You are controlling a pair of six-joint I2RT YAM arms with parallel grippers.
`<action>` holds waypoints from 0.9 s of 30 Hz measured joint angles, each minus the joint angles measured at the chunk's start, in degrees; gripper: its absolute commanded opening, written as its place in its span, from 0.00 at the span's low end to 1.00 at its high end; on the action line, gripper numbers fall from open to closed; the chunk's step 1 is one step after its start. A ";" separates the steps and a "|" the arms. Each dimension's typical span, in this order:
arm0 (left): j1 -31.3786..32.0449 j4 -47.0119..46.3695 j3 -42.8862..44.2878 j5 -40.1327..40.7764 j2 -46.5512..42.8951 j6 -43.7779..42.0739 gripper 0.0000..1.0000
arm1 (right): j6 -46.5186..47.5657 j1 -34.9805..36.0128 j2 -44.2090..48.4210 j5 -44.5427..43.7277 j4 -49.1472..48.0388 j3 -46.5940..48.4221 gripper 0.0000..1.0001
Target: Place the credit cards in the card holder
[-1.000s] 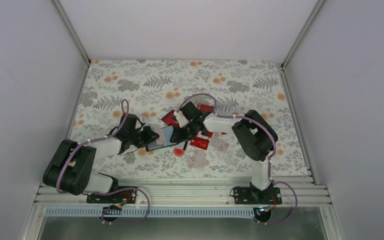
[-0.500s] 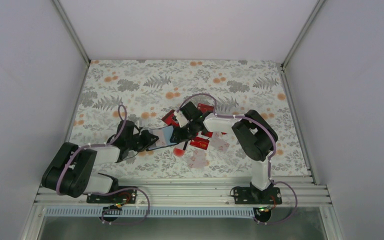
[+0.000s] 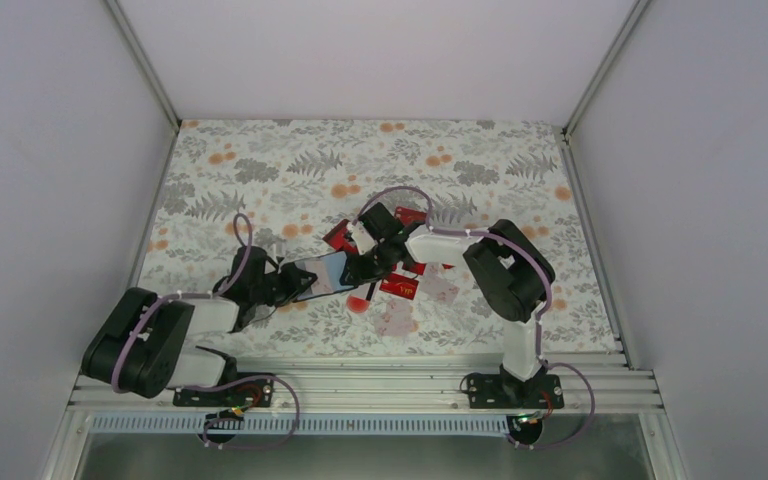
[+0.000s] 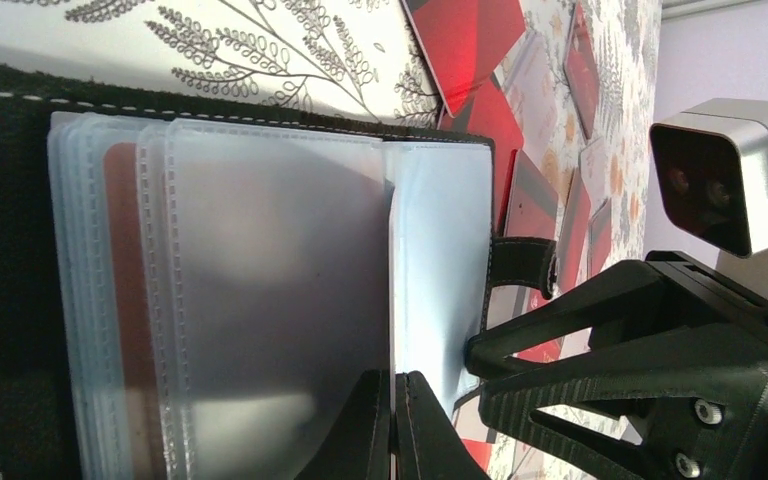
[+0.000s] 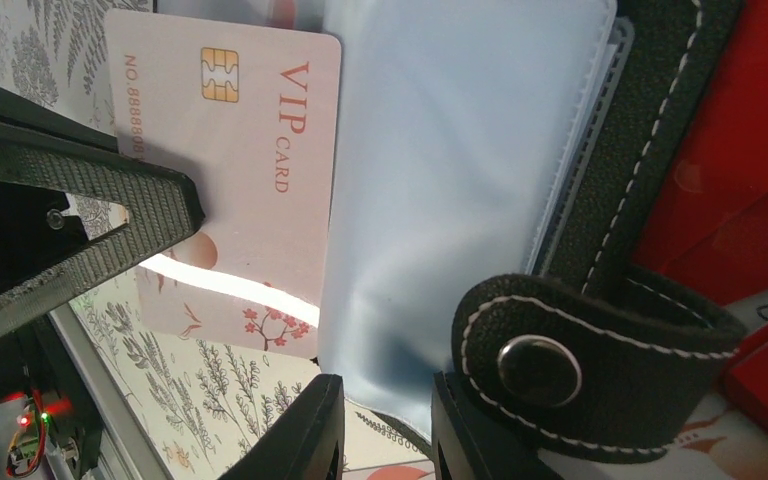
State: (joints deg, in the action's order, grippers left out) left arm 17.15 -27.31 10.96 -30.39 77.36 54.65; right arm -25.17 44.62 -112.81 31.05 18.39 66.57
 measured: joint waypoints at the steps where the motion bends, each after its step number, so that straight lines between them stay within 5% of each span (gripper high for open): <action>1: 0.02 0.04 -0.04 0.22 -0.24 -0.07 0.02 | 0.07 0.00 0.00 -0.04 0.11 0.04 0.24; 12: -0.07 1.01 -3.02 5.84 -7.76 -0.17 0.02 | 0.37 0.07 0.00 -0.11 0.48 -0.09 0.24; 27: -0.17 -13.53 -6.60 7.52 -1.29 4.20 0.02 | 0.22 0.04 0.24 0.17 -0.74 -0.98 0.24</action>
State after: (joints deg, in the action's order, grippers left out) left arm 16.97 -40.84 4.36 -22.87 76.07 58.85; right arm -24.95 44.66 -112.57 31.22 17.65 65.58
